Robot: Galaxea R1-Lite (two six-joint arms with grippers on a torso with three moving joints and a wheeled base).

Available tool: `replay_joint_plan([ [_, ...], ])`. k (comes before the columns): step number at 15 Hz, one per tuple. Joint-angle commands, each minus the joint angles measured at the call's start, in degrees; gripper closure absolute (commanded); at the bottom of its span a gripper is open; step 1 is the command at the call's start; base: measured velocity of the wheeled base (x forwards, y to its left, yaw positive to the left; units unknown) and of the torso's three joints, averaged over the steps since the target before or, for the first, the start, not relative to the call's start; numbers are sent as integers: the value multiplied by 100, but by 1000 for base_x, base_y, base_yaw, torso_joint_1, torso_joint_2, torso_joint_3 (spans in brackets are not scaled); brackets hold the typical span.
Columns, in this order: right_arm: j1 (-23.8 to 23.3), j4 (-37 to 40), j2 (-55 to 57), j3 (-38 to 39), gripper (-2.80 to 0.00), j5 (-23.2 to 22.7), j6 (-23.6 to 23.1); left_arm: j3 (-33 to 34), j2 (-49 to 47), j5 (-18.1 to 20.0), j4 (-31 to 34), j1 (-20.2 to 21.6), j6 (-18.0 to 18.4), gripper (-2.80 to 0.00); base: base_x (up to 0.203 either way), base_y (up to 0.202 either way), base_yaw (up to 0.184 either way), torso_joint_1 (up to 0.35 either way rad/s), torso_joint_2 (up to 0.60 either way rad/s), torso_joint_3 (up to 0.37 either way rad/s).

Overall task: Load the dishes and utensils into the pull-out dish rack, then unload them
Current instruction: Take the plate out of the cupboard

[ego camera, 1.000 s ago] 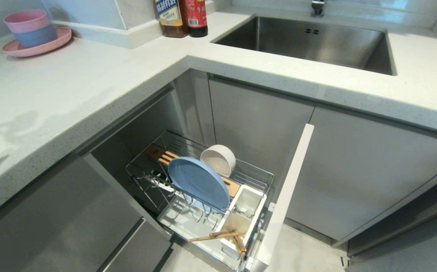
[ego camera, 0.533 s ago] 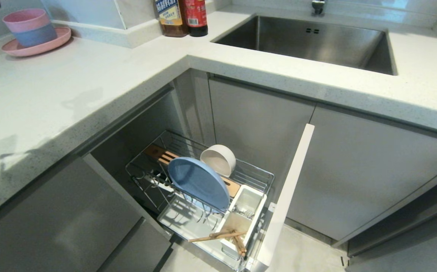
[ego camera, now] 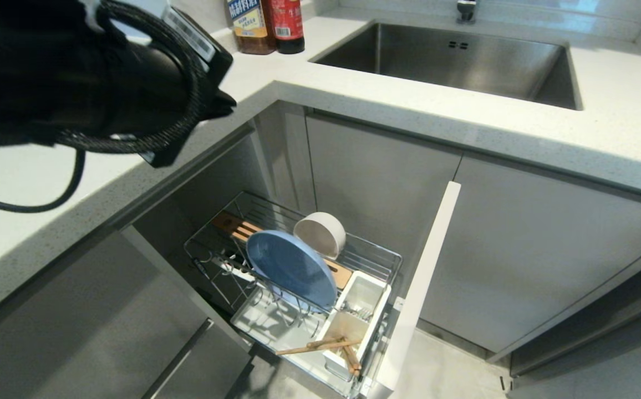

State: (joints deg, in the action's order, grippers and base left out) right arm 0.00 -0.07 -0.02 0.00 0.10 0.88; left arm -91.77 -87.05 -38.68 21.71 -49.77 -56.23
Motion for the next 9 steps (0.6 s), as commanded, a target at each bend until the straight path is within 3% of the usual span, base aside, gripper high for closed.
replay_joint_plan([
  [1,0,-1,2,9,0,-1,0,122,-402,-299,343,-191,-410,0,0,0,0,0,0,0],
  [4,0,-1,2,9,0,-1,0,99,-630,-383,412,-697,-848,0,0,0,0,0,0,0],
  [9,0,-1,2,9,0,-1,0,33,-1194,-732,648,-773,-1174,0,0,0,0,0,0,0],
])
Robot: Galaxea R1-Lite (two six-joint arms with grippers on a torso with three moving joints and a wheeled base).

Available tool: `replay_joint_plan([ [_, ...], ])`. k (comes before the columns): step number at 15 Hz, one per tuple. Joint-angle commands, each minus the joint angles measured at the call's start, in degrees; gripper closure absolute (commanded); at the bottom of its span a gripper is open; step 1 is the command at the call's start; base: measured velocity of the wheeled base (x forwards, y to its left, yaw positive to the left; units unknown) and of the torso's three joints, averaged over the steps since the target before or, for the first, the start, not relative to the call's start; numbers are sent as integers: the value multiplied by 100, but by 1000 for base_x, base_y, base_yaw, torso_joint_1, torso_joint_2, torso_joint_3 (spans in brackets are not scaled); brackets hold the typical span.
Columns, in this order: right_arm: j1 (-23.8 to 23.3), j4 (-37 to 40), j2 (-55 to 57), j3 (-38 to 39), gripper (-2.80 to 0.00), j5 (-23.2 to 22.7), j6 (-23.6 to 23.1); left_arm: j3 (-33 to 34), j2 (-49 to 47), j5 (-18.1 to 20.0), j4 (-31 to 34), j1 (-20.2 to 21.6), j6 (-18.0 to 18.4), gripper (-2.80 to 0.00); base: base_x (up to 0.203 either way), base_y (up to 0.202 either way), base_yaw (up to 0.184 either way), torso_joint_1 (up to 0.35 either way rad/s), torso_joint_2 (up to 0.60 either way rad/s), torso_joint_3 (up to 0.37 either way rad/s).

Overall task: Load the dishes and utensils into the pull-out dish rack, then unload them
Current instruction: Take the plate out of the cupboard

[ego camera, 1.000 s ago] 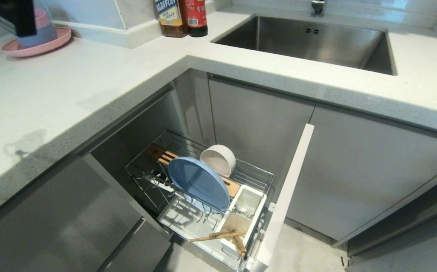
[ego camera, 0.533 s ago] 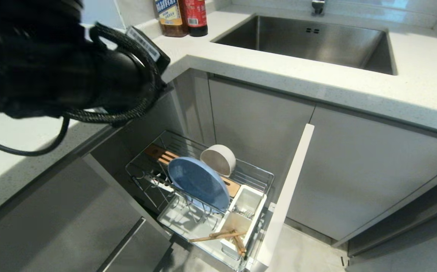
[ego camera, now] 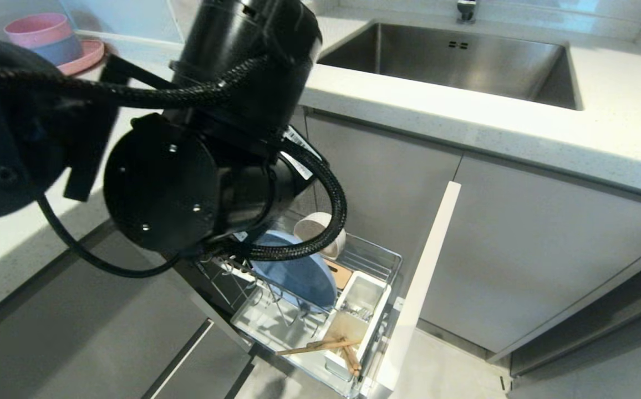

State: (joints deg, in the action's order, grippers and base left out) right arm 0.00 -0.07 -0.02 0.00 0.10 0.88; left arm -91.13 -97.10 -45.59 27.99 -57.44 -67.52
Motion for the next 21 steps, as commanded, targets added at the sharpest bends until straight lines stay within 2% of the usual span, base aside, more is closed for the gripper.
replay_joint_plan([
  [1,0,-1,2,1,0,-1,0,-67,-252,-109,97,-32,-57,0,0,0,0,0,0,0],
  [2,0,-1,2,9,0,-1,0,-88,-285,-130,183,-46,-74,-280,0,0,0,0,0,0],
  [4,0,-1,2,9,0,-1,0,-117,-309,-139,223,-25,-364,-280,0,0,0,0,0,0],
  [7,0,-1,2,9,0,-1,0,-61,-399,-93,349,83,-1115,-280,0,0,0,0,0,0],
  [12,0,-1,2,9,0,-1,0,-43,-605,-83,671,256,-1338,-280,0,0,0,0,0,0],
  [21,0,-1,2,9,0,-1,0,-98,-1646,-69,696,684,-1690,-280,0,0,0,0,0,0],
])
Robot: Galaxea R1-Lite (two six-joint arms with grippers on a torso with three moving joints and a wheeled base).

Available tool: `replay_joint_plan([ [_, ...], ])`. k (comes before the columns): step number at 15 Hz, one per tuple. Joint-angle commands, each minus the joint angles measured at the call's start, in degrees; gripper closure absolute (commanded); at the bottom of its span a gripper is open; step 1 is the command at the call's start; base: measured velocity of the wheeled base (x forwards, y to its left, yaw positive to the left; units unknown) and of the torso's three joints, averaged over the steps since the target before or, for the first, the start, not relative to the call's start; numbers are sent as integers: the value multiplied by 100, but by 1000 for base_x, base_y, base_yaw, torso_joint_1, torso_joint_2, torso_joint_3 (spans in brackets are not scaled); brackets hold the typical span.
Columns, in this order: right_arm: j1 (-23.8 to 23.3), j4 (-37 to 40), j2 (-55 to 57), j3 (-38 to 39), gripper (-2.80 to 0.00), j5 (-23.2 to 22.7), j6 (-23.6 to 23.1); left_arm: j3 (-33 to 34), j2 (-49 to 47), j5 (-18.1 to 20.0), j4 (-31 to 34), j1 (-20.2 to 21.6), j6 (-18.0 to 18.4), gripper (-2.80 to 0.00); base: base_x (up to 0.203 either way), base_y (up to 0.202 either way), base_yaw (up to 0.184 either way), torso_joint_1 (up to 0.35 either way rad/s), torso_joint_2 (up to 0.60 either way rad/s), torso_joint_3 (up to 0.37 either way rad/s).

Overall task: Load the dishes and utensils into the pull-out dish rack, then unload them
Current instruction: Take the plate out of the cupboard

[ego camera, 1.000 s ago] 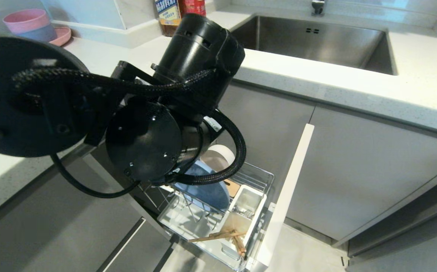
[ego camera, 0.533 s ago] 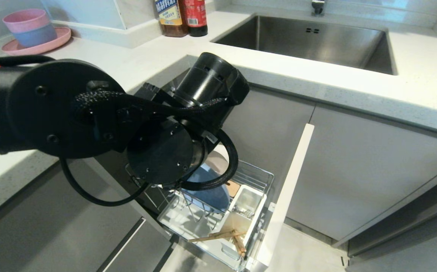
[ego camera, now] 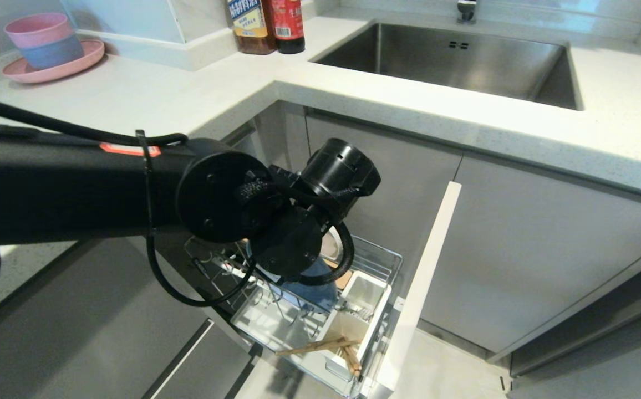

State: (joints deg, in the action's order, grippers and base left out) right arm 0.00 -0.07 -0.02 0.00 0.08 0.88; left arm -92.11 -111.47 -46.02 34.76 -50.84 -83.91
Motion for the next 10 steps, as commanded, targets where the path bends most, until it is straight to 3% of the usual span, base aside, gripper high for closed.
replay_joint_plan([
  [1,0,-1,2,9,0,1,0,-12,-333,-24,19,55,-81,-280,0,0,0,0,0,0],
  [10,0,-1,2,9,0,1,0,-133,-780,-24,-4,278,-143,-280,0,0,0,0,0,0],
])
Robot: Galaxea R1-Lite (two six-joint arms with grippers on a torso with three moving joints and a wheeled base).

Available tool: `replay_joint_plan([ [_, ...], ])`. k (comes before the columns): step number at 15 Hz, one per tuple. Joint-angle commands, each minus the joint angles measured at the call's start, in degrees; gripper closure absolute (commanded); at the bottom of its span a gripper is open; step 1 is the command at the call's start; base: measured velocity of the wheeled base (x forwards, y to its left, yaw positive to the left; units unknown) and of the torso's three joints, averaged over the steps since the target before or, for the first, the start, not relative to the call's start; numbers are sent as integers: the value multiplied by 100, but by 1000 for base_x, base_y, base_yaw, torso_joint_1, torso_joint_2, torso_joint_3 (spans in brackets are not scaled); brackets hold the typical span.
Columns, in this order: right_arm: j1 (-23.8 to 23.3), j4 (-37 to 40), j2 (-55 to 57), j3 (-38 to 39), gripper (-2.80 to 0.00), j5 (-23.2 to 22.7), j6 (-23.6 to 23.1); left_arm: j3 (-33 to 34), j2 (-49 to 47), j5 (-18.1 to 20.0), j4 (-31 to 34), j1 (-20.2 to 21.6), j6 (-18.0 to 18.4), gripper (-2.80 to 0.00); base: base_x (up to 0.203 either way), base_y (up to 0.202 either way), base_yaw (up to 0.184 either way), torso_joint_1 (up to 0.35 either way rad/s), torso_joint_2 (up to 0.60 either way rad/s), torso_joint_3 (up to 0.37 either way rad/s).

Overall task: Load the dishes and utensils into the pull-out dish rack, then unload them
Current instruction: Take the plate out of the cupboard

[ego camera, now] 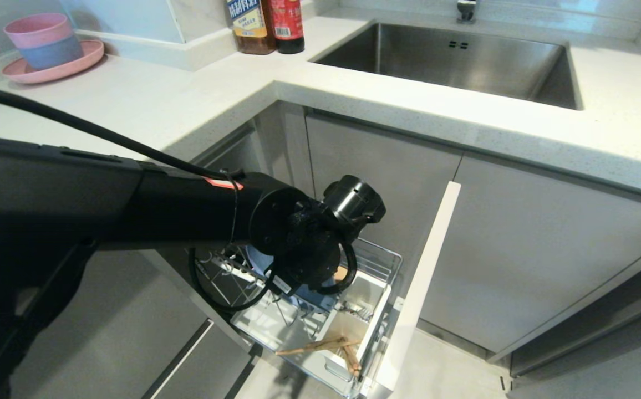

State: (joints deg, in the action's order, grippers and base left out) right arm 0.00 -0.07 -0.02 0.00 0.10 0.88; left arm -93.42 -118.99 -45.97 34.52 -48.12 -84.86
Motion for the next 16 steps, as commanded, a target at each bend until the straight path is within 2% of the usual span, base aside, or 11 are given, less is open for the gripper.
replay_joint_plan([
  [1,0,-1,2,6,0,-1,0,-27,-46,-35,20,22,-57,-280,0,0,0,0,0,0],
  [2,0,-1,2,8,0,-1,0,-27,-46,-35,20,22,-57,0,0,0,0,0,0,0],
  [11,0,-1,2,9,0,-1,0,-218,-28,-78,33,2,-48,0,0,0,0,0,0,0],
  [16,0,-1,2,9,0,-1,0,-413,131,-287,135,-82,-14,0,0,0,0,0,0,0],
])
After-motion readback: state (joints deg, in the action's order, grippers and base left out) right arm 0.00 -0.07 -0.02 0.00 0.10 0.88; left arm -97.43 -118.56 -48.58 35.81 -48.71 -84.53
